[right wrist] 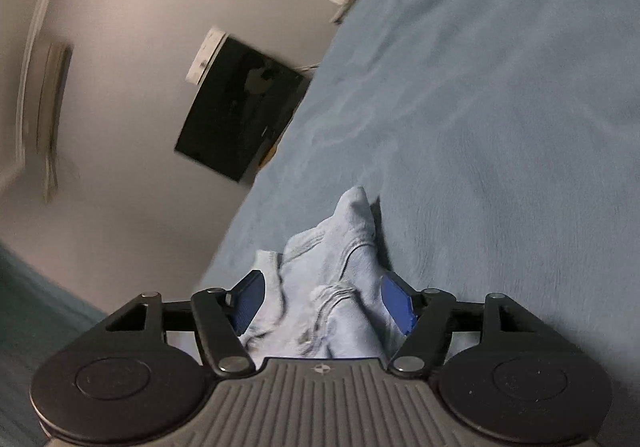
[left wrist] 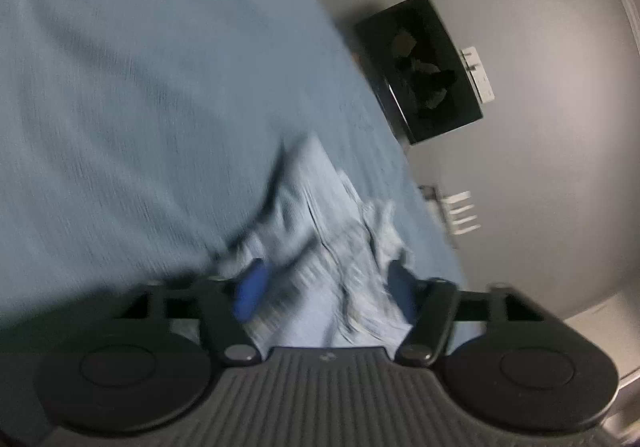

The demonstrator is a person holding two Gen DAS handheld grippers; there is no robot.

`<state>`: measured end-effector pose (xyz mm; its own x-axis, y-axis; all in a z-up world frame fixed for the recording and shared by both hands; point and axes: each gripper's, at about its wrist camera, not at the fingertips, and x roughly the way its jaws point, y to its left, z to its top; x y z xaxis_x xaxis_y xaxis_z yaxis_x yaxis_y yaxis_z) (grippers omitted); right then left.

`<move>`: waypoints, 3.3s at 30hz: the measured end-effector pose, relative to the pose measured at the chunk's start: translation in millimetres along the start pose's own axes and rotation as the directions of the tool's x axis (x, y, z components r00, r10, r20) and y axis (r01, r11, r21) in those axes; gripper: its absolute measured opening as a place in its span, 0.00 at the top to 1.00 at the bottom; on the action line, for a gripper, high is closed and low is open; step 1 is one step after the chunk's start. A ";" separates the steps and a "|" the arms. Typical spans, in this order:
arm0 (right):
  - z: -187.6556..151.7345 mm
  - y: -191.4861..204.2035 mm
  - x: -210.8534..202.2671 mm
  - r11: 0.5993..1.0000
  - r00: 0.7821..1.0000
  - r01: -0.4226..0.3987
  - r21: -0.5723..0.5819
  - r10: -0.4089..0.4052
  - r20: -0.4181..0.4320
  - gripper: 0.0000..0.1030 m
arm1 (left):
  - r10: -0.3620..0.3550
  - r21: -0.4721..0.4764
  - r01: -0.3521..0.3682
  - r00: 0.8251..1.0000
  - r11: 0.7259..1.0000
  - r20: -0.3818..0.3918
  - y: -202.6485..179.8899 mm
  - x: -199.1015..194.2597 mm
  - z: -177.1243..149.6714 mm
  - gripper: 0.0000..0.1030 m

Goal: Fold large clothes

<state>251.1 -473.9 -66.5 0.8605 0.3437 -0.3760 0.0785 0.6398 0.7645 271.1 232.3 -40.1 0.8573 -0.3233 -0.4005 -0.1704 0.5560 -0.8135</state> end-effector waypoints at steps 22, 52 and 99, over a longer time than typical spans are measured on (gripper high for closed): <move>-31.7 53.4 54.3 0.797 0.984 0.078 -0.599 -0.157 -0.081 0.44 | 0.149 0.690 -0.090 0.988 0.718 -0.027 -48.2 62.3 -30.4 0.33; -35.1 52.8 46.1 0.799 0.984 -0.135 -0.586 0.042 -0.170 0.67 | 0.047 0.814 -0.038 0.999 0.580 0.013 -55.3 45.7 -46.7 0.75; -19.9 110.4 245.5 0.580 0.876 0.382 -0.719 -0.474 0.083 0.74 | 0.410 0.875 -0.337 0.894 0.347 0.181 -92.8 203.0 4.6 0.77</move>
<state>461.0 -305.3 -84.8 0.7586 -0.0593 -0.6488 0.0125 0.9970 -0.0766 463.2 118.6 -44.0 0.7844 0.0779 -0.6154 0.0772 0.9721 0.2215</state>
